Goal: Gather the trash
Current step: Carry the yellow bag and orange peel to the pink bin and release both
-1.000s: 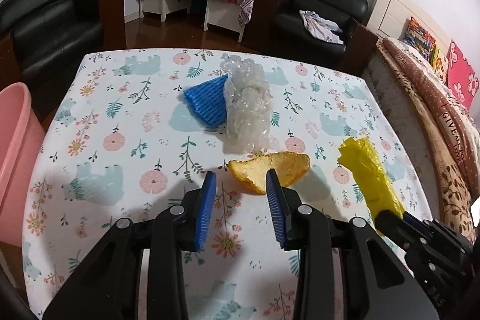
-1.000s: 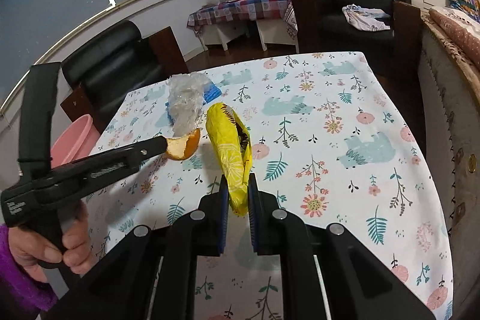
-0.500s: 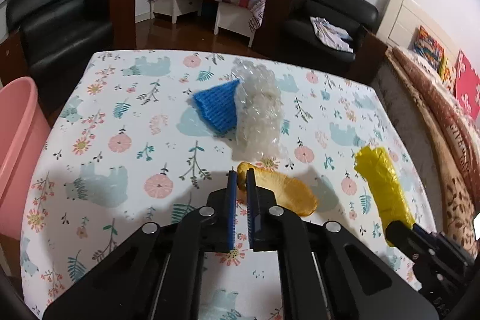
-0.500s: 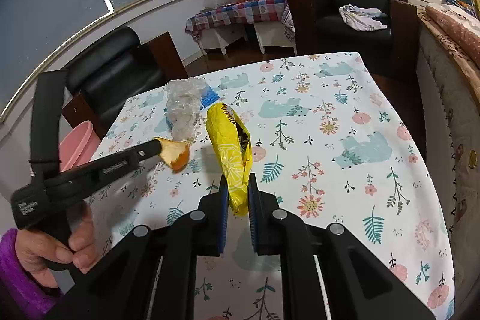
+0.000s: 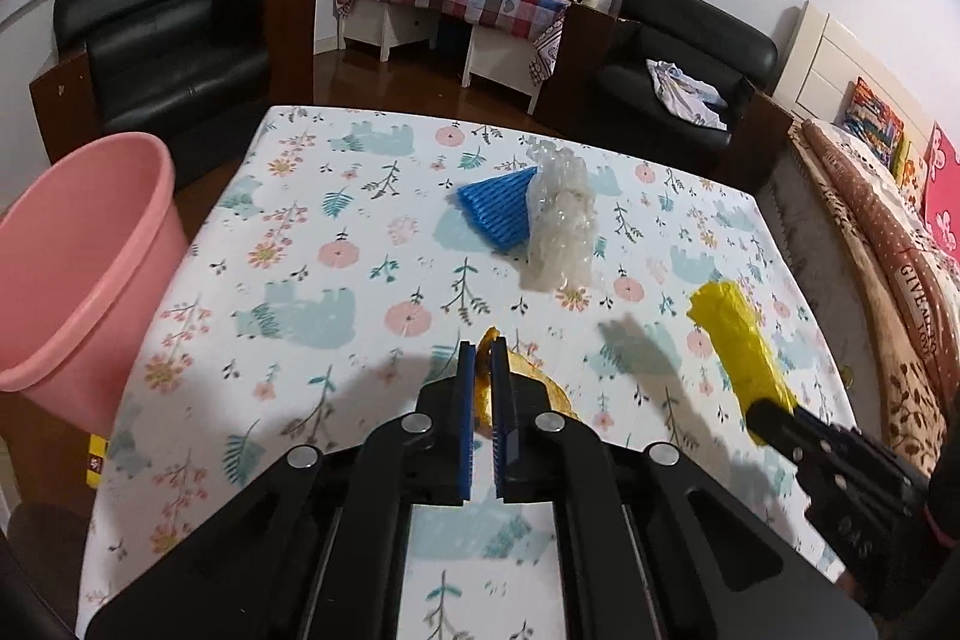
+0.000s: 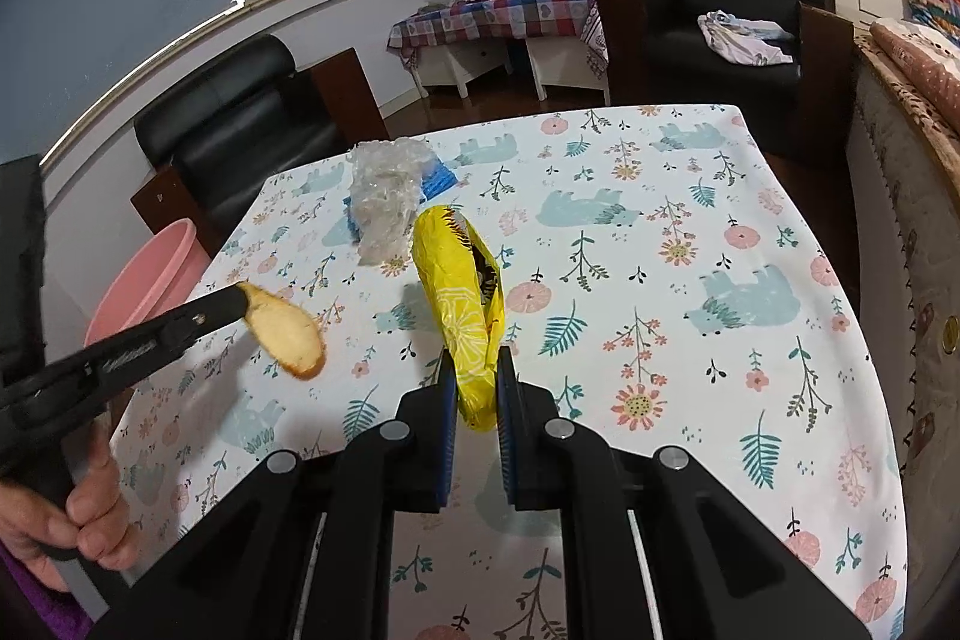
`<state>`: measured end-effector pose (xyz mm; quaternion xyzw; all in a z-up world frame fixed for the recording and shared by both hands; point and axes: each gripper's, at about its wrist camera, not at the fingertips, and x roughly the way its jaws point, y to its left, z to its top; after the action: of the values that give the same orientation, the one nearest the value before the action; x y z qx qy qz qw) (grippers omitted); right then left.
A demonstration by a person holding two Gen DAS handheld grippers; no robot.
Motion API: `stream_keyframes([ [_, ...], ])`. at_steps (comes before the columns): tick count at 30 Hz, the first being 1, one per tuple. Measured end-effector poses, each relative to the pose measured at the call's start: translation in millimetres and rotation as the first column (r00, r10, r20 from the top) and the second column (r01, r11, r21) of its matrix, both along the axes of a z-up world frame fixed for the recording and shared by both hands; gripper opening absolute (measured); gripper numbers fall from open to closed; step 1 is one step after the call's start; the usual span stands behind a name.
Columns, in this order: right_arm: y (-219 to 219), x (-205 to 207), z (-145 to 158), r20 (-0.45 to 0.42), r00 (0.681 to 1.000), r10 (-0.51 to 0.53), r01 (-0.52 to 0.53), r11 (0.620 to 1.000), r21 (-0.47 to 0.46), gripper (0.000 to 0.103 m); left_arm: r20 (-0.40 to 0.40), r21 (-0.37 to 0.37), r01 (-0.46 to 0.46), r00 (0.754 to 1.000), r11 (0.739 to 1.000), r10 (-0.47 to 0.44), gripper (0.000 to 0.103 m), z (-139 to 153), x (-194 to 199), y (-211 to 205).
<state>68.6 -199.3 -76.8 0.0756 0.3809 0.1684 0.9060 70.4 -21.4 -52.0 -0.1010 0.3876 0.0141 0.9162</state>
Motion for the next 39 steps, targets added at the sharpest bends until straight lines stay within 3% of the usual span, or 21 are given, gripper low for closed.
stream_keyframes([
  [22, 8.5, -0.7, -3.1, -0.026, 0.997, -0.068, 0.066, 0.994, -0.086, 0.011, 0.165, -0.007, -0.023, 0.986, 1.0, 0.024, 0.004, 46.2, -79.6, 17.9],
  [31, 64.6, -27.6, 34.8, 0.049, 0.997, 0.059, -0.056, 0.996, -0.064, 0.011, 0.23, 0.029, -0.077, 0.971, 0.997, 0.068, 0.004, 60.6, -115.3, 41.3],
  [39, 120.9, -36.7, 67.2, 0.074, 0.981, 0.182, -0.18, 0.983, -0.027, 0.012, 0.3, 0.001, -0.191, 0.937, 0.982, 0.182, 0.004, 82.2, -138.5, 90.1],
])
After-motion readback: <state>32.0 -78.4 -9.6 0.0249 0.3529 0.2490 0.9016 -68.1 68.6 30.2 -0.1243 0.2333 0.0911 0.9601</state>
